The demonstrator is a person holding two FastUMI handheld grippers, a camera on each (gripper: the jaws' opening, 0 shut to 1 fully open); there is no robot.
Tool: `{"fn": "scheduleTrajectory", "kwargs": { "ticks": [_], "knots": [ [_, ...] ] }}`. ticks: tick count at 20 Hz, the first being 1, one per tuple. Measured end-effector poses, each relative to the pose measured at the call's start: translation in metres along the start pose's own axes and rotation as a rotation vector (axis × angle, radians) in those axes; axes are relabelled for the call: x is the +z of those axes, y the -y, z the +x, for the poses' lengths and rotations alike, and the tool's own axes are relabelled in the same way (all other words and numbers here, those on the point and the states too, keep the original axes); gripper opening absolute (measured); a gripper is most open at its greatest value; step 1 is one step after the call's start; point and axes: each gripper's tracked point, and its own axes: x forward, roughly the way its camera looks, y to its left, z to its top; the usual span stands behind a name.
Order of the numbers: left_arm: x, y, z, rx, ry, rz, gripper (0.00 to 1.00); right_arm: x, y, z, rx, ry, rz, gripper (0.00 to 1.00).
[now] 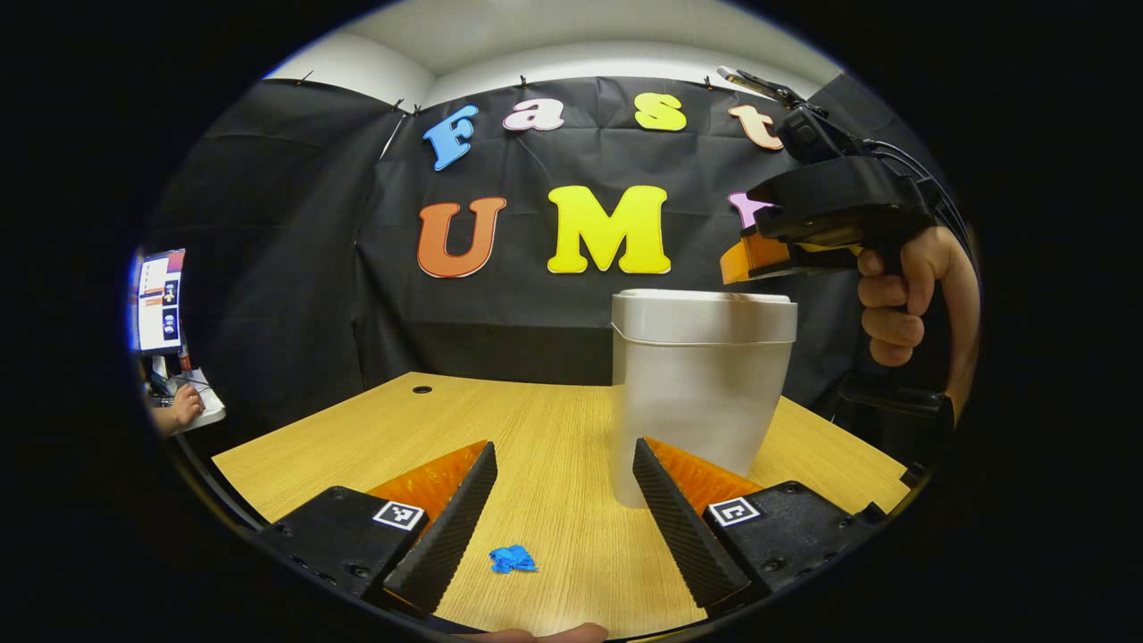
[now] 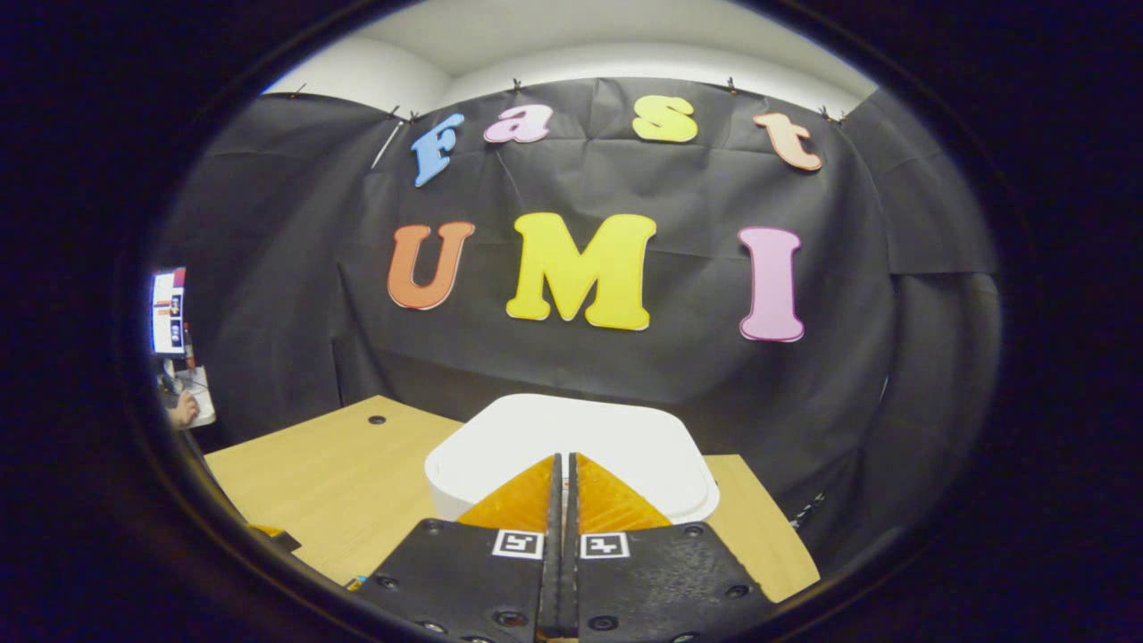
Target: Press the lid of the desktop garbage bin to open it, pick up the crumpled paper on the desktop and throw it into the bin, then pick up the pop can on the desktop and drop it into the bin, and finally close the garbage bin lid.
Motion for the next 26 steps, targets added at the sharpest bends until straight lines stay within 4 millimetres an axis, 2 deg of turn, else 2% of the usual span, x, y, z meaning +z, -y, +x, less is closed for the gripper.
{"fn": "scheduleTrajectory", "kwargs": {
  "ticks": [2, 3, 4, 7, 11, 14, 18, 20, 21, 22, 26],
  "knots": [
    [-0.002, 0.0, 0.0, -0.001, -0.007, -0.005, 0.99, -0.009, 0.002, 0.004, -0.014, -0.034, 0.0, 0.01],
    [-0.003, 0.001, 0.001, 0.0, -0.012, -0.007, 0.99, -0.021, 0.001, 0.004, -0.013, -0.075, -0.039, 0.0],
    [-0.004, 0.0, 0.001, 0.002, -0.014, -0.008, 0.99, -0.012, 0.001, 0.002, -0.018, -0.049, -0.049, 0.0],
    [-0.008, 0.002, 0.002, 0.001, -0.029, -0.012, 0.99, -0.021, 0.003, 0.003, -0.009, -0.081, 0.008, 0.02],
    [-0.011, 0.004, 0.002, -0.004, -0.036, -0.013, 0.99, -0.022, 0.004, 0.002, 0.043, -0.105, 0.088, 0.02],
    [-0.011, 0.004, 0.002, -0.005, -0.042, -0.016, 0.99, -0.021, 0.003, -0.018, 0.072, -0.151, 0.149, 0.02],
    [-0.012, 0.001, 0.003, 0.008, -0.041, -0.013, 0.99, -0.007, 0.006, -0.044, 0.076, -0.079, 0.145, 0.01],
    [-0.012, 0.002, 0.004, 0.008, -0.042, -0.018, 1.0, -0.011, 0.008, -0.052, 0.084, -0.069, 0.149, 0.01],
    [-0.012, 0.001, 0.004, 0.009, -0.043, -0.015, 1.0, -0.013, 0.007, -0.055, 0.095, -0.07, 0.151, 0.01],
    [-0.011, 0.0, 0.004, 0.016, -0.039, -0.008, 1.0, -0.022, 0.004, -0.062, 0.1, -0.078, 0.149, 0.01],
    [-0.01, -0.004, 0.008, 0.025, -0.035, -0.009, 0.99, -0.053, 0.005, -0.071, 0.086, -0.133, 0.099, 0.04]
  ]
}}
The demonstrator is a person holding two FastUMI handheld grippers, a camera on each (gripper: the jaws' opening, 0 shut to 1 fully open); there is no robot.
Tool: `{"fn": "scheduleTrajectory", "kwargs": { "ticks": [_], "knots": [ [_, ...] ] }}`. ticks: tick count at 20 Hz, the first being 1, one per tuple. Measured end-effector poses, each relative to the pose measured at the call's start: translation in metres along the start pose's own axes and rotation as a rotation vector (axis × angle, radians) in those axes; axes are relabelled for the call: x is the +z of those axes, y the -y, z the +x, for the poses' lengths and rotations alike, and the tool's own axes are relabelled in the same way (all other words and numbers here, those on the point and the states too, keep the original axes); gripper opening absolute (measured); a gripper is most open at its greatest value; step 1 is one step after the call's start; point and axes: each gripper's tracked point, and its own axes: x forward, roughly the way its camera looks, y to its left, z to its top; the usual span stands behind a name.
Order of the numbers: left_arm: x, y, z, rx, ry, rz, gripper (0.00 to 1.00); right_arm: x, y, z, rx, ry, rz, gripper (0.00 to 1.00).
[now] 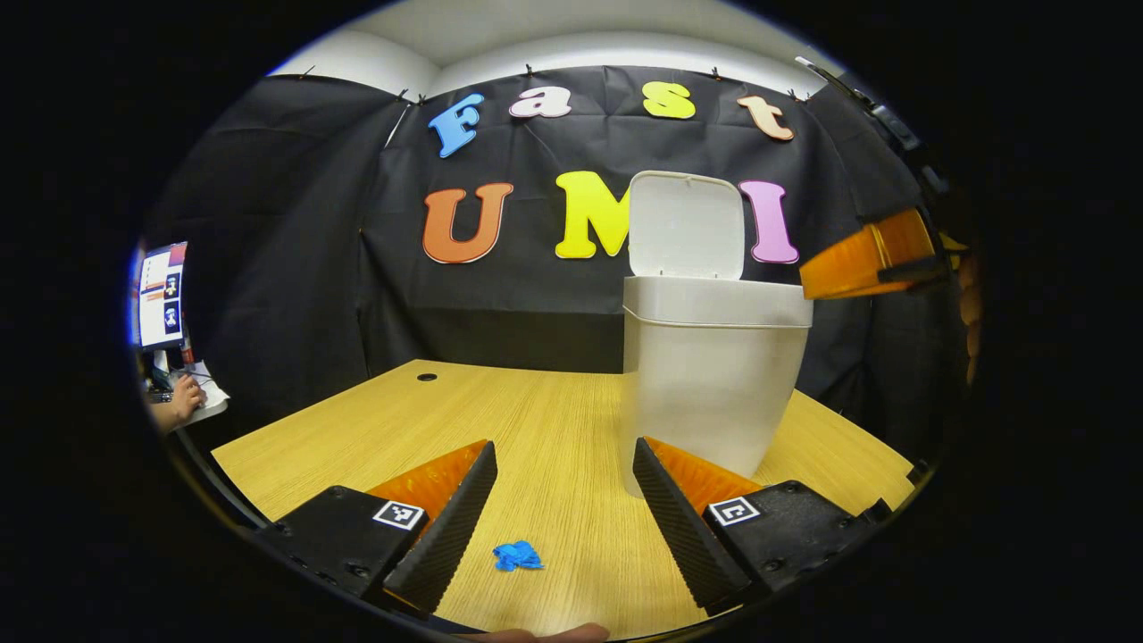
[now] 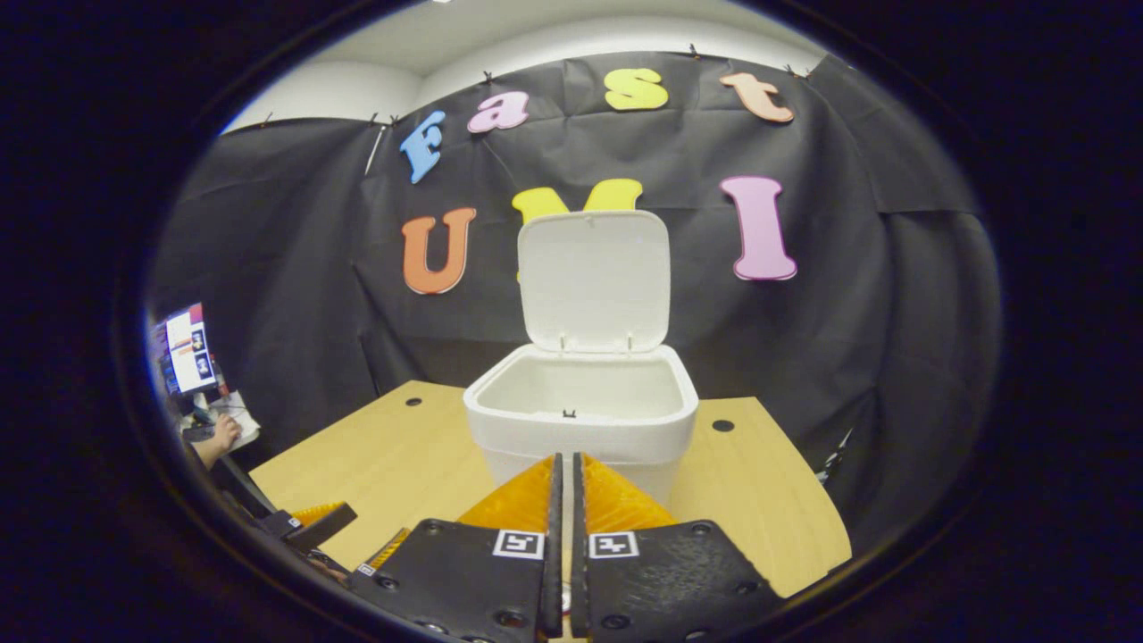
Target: Press the lid of the desktop garbage bin to open it, pick up the crumpled paper on the desktop and throw it into the bin, then pick up the pop can on the desktop and drop it into the bin, and finally close the garbage bin lid.
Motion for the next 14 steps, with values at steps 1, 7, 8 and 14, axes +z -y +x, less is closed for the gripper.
{"fn": "scheduleTrajectory", "kwargs": {
  "ticks": [1, 7, 8, 14],
  "knots": [
    [0.002, -0.001, 0.002, 0.002, 0.002, 0.0, 0.99, -0.005, 0.001, -0.002, -0.002, 0.001, -0.007, 0.29],
    [0.02, -0.011, 0.002, 0.011, 0.048, 0.024, 0.99, -0.035, -0.006, -0.021, -0.014, 0.03, -0.03, 0.87],
    [0.022, -0.013, 0.0, 0.01, 0.052, 0.034, 0.99, -0.039, -0.007, -0.025, -0.02, 0.047, -0.04, 0.92],
    [0.028, -0.026, -0.004, 0.045, 0.041, 0.068, 0.99, -0.062, -0.005, -0.036, -0.04, 0.086, -0.082, 0.98]
  ]
}}
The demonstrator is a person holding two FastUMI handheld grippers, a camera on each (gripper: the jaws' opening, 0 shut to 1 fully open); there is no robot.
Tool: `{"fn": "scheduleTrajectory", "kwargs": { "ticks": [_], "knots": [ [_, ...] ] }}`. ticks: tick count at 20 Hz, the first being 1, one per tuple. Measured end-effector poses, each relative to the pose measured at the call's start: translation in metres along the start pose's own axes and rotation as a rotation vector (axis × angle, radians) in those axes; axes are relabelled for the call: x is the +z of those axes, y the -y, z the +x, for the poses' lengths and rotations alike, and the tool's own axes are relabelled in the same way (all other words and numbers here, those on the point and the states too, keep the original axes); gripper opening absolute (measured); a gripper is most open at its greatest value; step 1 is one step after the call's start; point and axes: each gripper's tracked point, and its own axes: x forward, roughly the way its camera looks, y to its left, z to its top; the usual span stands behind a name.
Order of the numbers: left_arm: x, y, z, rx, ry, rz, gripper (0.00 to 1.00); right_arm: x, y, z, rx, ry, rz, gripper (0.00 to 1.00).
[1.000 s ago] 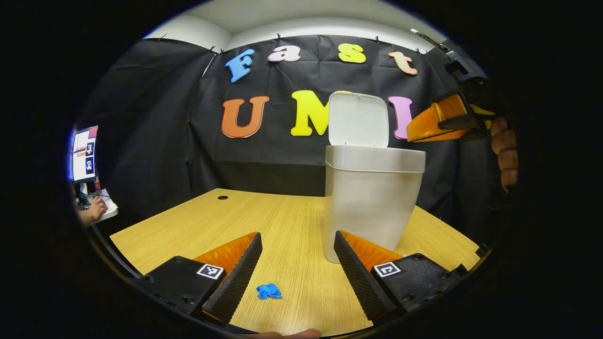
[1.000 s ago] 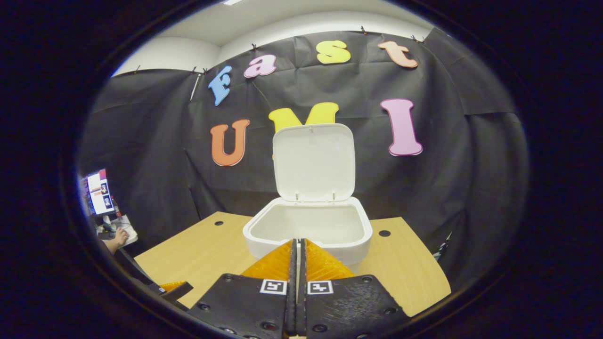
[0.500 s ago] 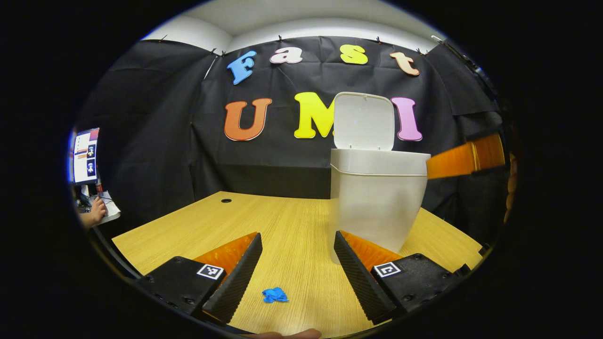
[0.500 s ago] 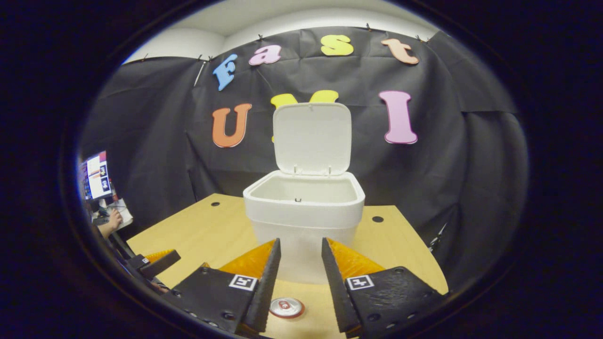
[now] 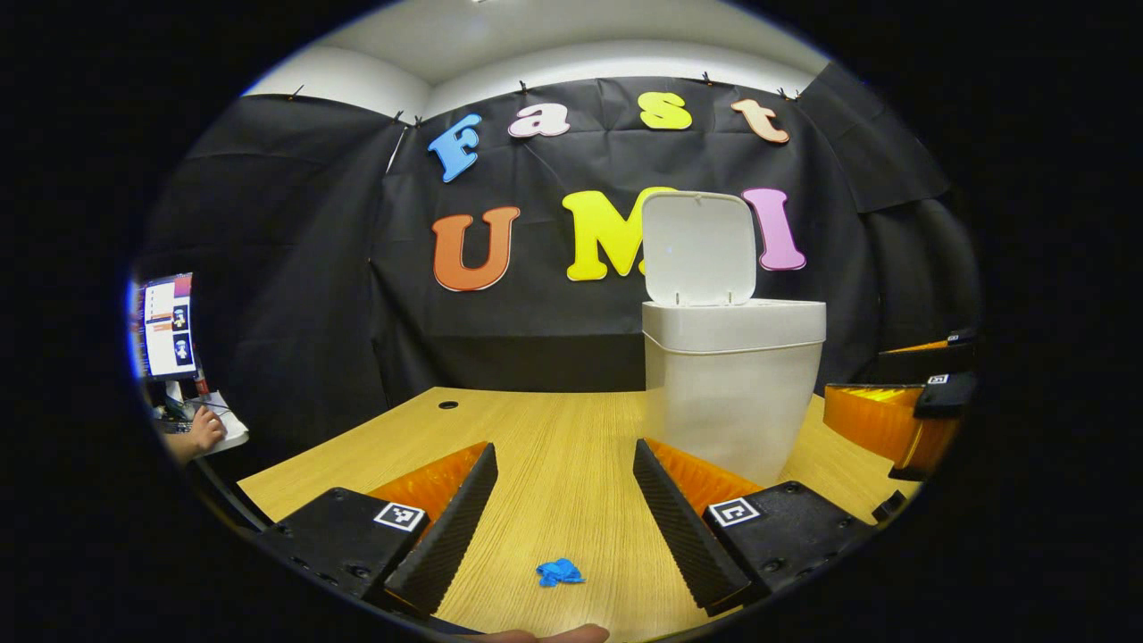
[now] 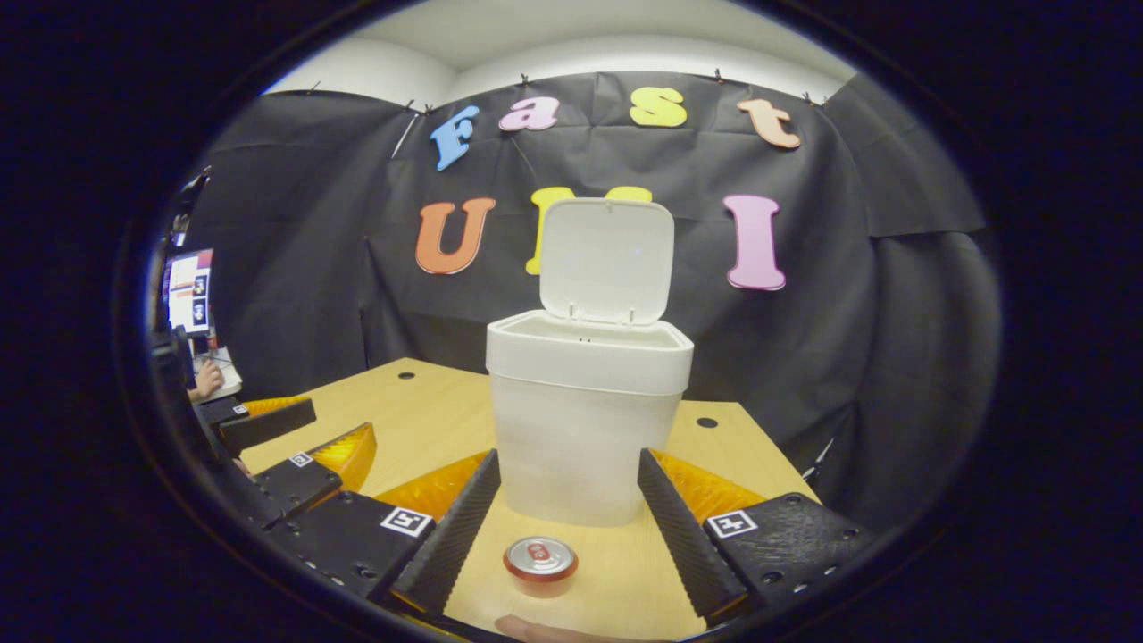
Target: Press the lid of the desktop garbage bin to open it, pick up the crumpled paper on the desktop and throw it into the bin, then pick up the pop can on the desktop and drop it into the bin, and finally close the garbage bin lid.
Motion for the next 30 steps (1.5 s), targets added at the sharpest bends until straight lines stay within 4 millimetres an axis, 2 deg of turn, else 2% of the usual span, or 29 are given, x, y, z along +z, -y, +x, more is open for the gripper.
{"fn": "scheduleTrajectory", "kwargs": {
  "ticks": [1, 2, 3, 4, 8, 11, 12, 14, 17, 18, 20, 22, 24, 27, 28, 30],
  "knots": [
    [-0.002, 0.0, -0.001, -0.002, -0.011, 0.01, 0.99, 0.0, 0.0, -0.002, 0.011, 0.011, 0.011, 0.98],
    [-0.007, 0.002, -0.002, -0.01, -0.023, 0.017, 0.99, -0.002, -0.001, -0.003, 0.021, 0.016, 0.02, 0.93],
    [-0.013, 0.001, -0.004, -0.021, -0.041, 0.018, 0.99, -0.006, -0.001, -0.002, 0.027, 0.01, 0.021, 0.98],
    [-0.023, 0.001, -0.004, -0.032, -0.065, 0.011, 0.99, -0.014, 0.001, -0.002, 0.027, 0.0, 0.023, 0.95],
    [-0.066, -0.006, 0.002, -0.048, -0.199, -0.018, 0.99, -0.032, 0.005, 0.003, 0.007, -0.045, 0.062, 0.96],
    [-0.097, 0.001, 0.006, -0.093, -0.313, -0.015, 0.97, -0.046, -0.004, 0.007, 0.028, -0.103, 0.102, 0.98],
    [-0.105, 0.002, 0.006, -0.101, -0.341, -0.008, 0.97, -0.049, -0.006, 0.007, 0.035, -0.119, 0.094, 0.96],
    [-0.121, 0.007, 0.007, -0.117, -0.4, 0.013, 0.97, -0.047, 0.002, 0.005, 0.0, -0.119, 0.086, 0.98],
    [-0.139, 0.009, 0.012, -0.137, -0.455, 0.037, 0.96, -0.047, 0.001, 0.003, -0.023, -0.113, 0.064, 0.94],
    [-0.145, 0.007, 0.013, -0.133, -0.472, 0.044, 0.96, -0.048, -0.001, 0.003, -0.019, -0.117, 0.057, 0.95],
    [-0.154, 0.002, 0.017, -0.122, -0.496, 0.043, 0.86, -0.05, -0.004, 0.002, -0.012, -0.121, 0.05, 0.98],
    [-0.163, 0.001, 0.02, -0.122, -0.534, 0.024, 0.83, -0.051, -0.005, 0.003, -0.011, -0.126, 0.046, 0.95],
    [-0.17, -0.005, 0.02, -0.115, -0.573, 0.027, 0.8, -0.054, -0.006, 0.004, -0.007, -0.131, 0.047, 0.98],
    [-0.179, -0.004, 0.019, -0.092, -0.612, 0.064, 0.78, -0.056, -0.011, 0.006, -0.004, -0.146, 0.078, 0.98],
    [-0.182, -0.005, 0.019, -0.092, -0.618, 0.064, 0.77, -0.059, -0.015, 0.006, 0.006, -0.153, 0.093, 0.95],
    [-0.188, -0.008, 0.019, -0.108, -0.631, 0.049, 0.7, -0.062, -0.021, 0.008, 0.016, -0.169, 0.088, 0.96]
  ]
}}
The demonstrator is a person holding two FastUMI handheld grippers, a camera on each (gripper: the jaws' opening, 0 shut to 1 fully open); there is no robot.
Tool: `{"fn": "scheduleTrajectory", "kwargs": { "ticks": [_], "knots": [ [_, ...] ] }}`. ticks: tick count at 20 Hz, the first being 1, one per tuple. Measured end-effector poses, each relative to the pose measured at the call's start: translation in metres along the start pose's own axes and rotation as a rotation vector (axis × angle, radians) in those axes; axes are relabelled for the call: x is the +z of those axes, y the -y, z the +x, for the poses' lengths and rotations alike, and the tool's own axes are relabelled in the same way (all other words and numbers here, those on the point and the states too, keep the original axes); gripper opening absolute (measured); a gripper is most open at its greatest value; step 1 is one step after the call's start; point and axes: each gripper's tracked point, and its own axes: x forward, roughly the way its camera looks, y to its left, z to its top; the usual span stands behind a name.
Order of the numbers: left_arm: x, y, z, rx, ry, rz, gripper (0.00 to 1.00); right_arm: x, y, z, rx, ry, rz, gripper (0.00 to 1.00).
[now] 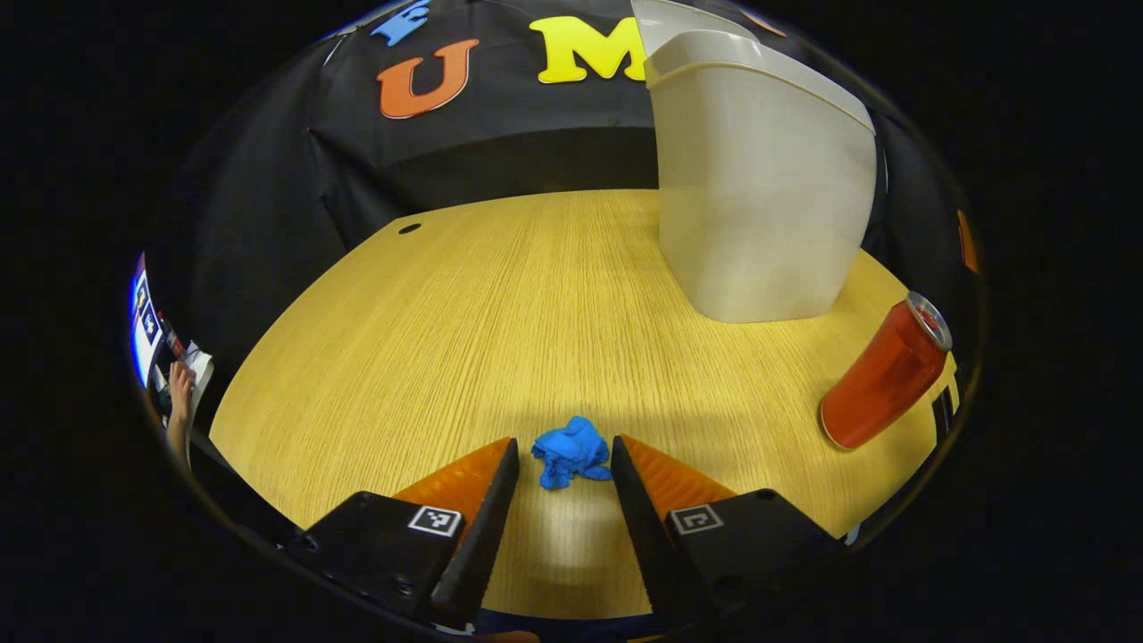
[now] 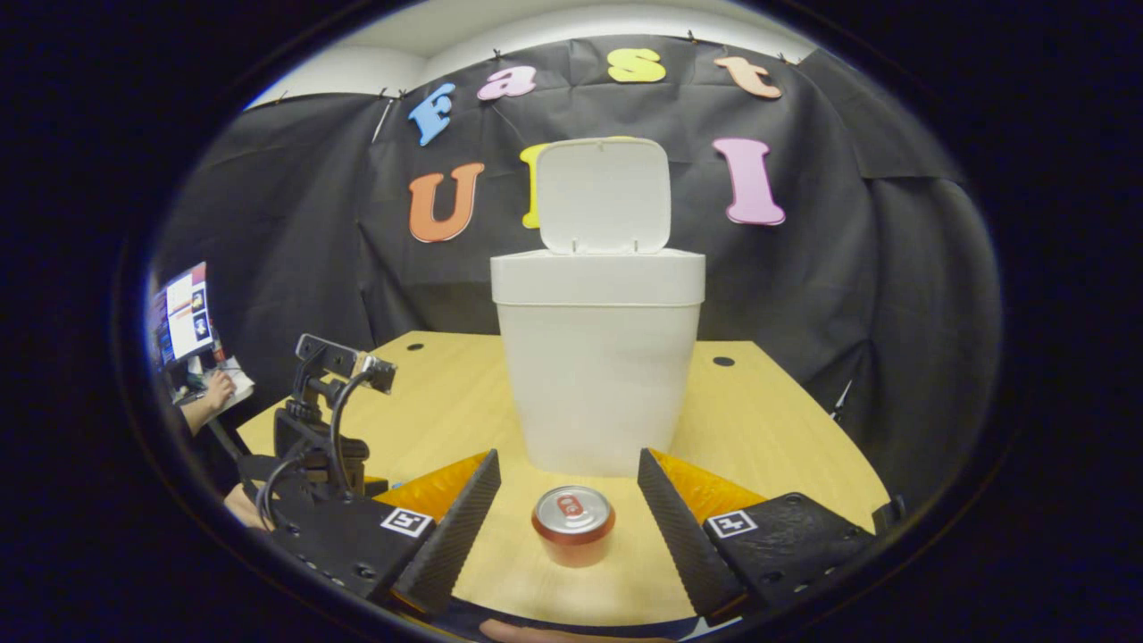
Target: Press the lid of the desktop garbage bin to open it, pick up the crumpled paper on the desktop and throw it into the bin, then pick up the pop can on the desktop and drop it into the bin, and finally close the garbage bin lid.
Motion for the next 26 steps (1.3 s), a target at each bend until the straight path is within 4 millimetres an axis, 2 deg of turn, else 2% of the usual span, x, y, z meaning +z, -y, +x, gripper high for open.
{"fn": "scheduleTrajectory", "kwargs": {
  "ticks": [1, 5, 8, 10, 11, 12, 19, 21, 26],
  "knots": [
    [0.0, 0.001, 0.002, -0.009, 0.0, 0.0, 0.64, -0.002, -0.002, 0.0, -0.001, -0.007, -0.006, 0.96],
    [0.009, 0.009, 0.006, -0.002, 0.04, 0.031, 0.55, -0.006, -0.006, 0.003, 0.003, -0.014, -0.021, 0.96],
    [0.014, 0.003, 0.008, 0.015, 0.067, 0.044, 0.51, -0.01, -0.006, 0.005, 0.002, -0.023, -0.027, 0.96],
    [0.02, -0.007, 0.005, 0.048, 0.091, 0.048, 0.43, -0.01, -0.006, 0.005, 0.002, -0.027, -0.015, 0.96],
    [0.025, -0.01, 0.001, 0.054, 0.107, 0.048, 0.46, -0.01, -0.006, 0.006, -0.002, -0.031, -0.009, 0.96],
    [0.029, -0.011, -0.002, 0.057, 0.125, 0.042, 0.4, -0.012, -0.005, 0.007, -0.012, -0.039, -0.003, 0.98],
    [0.064, -0.01, -0.032, 0.046, 0.275, 0.026, 0.4, -0.036, 0.0, 0.022, -0.059, -0.148, 0.017, 0.96],
    [0.069, -0.011, -0.038, 0.051, 0.287, 0.015, 0.4, -0.045, 0.0, 0.027, -0.068, -0.189, 0.032, 0.98],
    [0.074, -0.018, -0.052, 0.04, 0.3, -0.023, 0.4, -0.072, 0.004, 0.031, -0.12, -0.276, 0.059, 0.95]
  ]
}}
